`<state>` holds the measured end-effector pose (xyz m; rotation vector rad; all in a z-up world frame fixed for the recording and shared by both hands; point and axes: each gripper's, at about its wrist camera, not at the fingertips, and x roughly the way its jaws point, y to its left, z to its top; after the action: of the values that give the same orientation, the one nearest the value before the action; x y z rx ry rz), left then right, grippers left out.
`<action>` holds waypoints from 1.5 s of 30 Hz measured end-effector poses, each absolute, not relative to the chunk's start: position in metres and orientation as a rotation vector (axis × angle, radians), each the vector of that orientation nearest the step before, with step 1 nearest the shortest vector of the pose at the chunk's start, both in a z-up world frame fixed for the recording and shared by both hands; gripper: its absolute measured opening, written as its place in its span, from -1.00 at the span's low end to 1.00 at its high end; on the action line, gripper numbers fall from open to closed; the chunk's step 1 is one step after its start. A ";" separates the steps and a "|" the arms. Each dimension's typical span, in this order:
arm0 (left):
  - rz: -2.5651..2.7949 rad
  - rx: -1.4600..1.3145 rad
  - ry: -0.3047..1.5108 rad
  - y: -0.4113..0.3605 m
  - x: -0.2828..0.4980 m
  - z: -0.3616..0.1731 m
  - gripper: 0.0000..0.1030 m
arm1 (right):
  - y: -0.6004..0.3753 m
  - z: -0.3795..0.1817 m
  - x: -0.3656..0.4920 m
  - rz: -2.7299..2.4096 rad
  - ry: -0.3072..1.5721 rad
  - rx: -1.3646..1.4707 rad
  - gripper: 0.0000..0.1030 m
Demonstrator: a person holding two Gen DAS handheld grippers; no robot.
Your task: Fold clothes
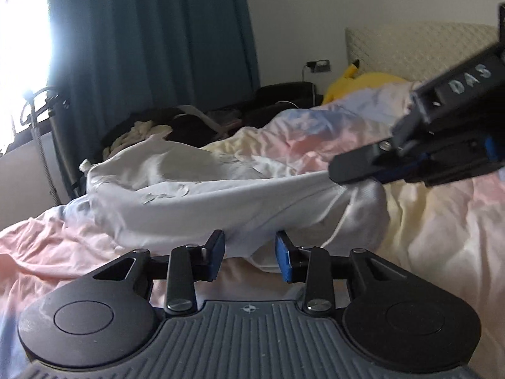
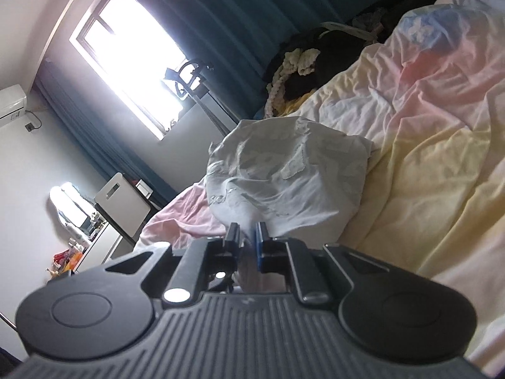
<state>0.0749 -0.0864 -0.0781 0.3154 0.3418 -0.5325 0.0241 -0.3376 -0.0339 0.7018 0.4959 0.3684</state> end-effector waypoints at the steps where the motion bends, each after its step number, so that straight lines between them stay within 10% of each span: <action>1: -0.543 0.323 0.341 -0.087 0.075 -0.081 -0.22 | -0.339 -0.035 0.025 0.360 0.497 0.706 -0.78; 11: -0.430 0.404 0.277 -0.094 0.086 -0.101 -0.10 | -0.334 -0.041 0.033 0.388 0.513 0.724 -0.78; 13: -0.416 0.347 0.265 -0.085 0.089 -0.096 -0.64 | -0.328 -0.039 0.032 0.355 0.517 0.652 -0.78; 18: -0.432 0.197 0.280 -0.062 0.089 -0.065 -0.85 | -0.312 -0.032 0.031 0.267 0.515 0.445 -0.83; 28: -0.580 -0.067 0.307 -0.020 0.065 -0.016 -0.89 | -0.280 -0.020 0.005 0.385 0.396 0.257 -0.73; 33: -0.639 -0.184 0.314 0.001 0.057 -0.004 -0.89 | -0.248 -0.021 -0.014 0.446 0.370 0.134 -0.22; 45: -0.605 -0.183 0.346 0.007 0.055 -0.010 -0.89 | -0.230 -0.045 0.020 0.271 0.433 0.146 -0.29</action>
<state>0.0548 0.0069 -0.0099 -0.1834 0.3464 -0.6048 0.0201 -0.2300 -0.0446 0.1460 0.4326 0.2710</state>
